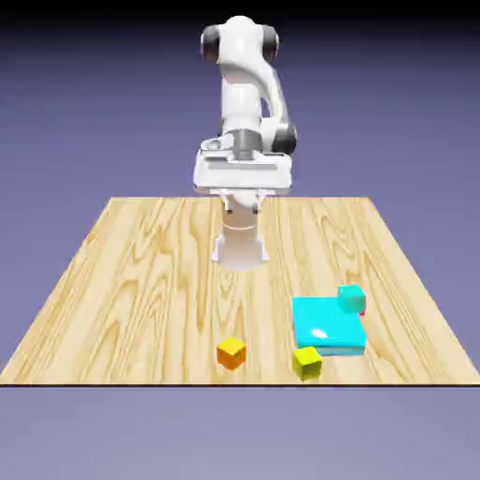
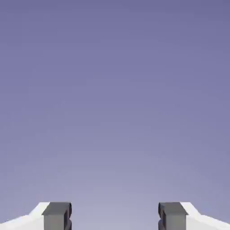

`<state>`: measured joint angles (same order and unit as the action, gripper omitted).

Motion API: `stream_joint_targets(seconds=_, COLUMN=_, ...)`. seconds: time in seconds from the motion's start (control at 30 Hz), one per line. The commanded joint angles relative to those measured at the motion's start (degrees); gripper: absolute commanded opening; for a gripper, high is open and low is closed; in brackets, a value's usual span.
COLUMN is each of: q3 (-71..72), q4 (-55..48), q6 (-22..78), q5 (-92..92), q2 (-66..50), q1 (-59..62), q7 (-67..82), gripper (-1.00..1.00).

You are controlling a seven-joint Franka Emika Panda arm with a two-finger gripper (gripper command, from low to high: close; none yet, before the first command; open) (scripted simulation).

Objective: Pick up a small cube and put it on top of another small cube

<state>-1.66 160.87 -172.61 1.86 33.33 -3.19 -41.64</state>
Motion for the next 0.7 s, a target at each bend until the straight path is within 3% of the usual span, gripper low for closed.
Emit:
stream_joint_targets(seconds=0.0, q3=-1.38, q4=-0.11, q6=1.16, q5=1.55, q2=0.56, q1=-2.08, q7=0.68, gripper=0.00)
stream_joint_targets(seconds=0.67, q3=-28.98, q4=-2.23, q6=24.33, q5=32.45, q2=11.78, q1=-43.61, q7=14.23, gripper=0.00)
